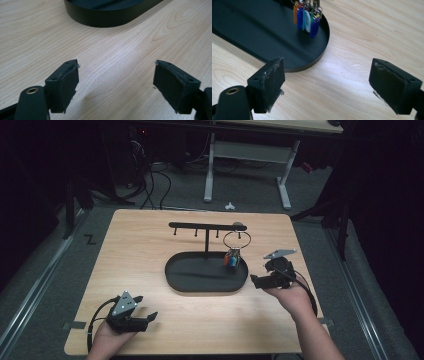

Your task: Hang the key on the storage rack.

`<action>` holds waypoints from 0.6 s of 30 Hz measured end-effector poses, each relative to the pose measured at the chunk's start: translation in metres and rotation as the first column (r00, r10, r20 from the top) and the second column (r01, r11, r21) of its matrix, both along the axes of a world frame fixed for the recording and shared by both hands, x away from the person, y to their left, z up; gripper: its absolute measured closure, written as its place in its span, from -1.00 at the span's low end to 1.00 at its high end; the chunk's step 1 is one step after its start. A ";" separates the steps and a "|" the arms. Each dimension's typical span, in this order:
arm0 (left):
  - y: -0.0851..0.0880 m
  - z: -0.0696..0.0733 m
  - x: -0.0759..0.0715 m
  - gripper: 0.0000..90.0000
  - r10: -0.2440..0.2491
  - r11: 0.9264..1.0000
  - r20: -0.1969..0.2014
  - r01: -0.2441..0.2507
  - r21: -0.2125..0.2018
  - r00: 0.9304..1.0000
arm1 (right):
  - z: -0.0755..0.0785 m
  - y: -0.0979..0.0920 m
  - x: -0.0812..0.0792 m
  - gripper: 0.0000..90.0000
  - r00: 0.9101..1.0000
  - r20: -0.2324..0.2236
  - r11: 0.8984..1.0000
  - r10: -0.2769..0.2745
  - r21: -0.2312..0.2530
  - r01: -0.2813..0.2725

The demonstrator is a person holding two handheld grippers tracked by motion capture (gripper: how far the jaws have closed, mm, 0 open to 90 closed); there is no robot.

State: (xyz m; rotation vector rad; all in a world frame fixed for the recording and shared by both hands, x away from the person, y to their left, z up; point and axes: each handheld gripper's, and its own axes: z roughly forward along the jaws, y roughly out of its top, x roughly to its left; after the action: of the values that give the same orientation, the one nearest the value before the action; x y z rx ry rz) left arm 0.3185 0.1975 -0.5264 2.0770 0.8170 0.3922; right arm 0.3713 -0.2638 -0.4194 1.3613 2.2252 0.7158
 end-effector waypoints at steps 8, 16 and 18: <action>0.000 0.002 0.001 -0.56 0.006 1.000 0.009 -0.006 0.009 1.000 | -0.060 -0.009 -0.050 -0.75 0.992 0.110 0.991 -0.057 0.127 0.043; -0.003 0.001 0.002 -0.62 0.025 1.000 0.000 -0.025 0.003 1.000 | -0.099 -0.011 -0.091 -0.72 0.984 0.155 0.984 -0.091 0.168 0.065; -0.003 0.002 0.001 -0.63 0.031 0.999 0.006 -0.031 -0.004 0.999 | -0.098 -0.012 -0.088 -0.73 0.983 0.151 0.976 -0.107 0.203 0.076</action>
State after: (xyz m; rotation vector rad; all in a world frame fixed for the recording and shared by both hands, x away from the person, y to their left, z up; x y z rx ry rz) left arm 0.3195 0.1944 -0.5241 2.0601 0.8468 0.4135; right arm 0.2829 -0.2758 -0.5171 1.4329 1.9949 0.9972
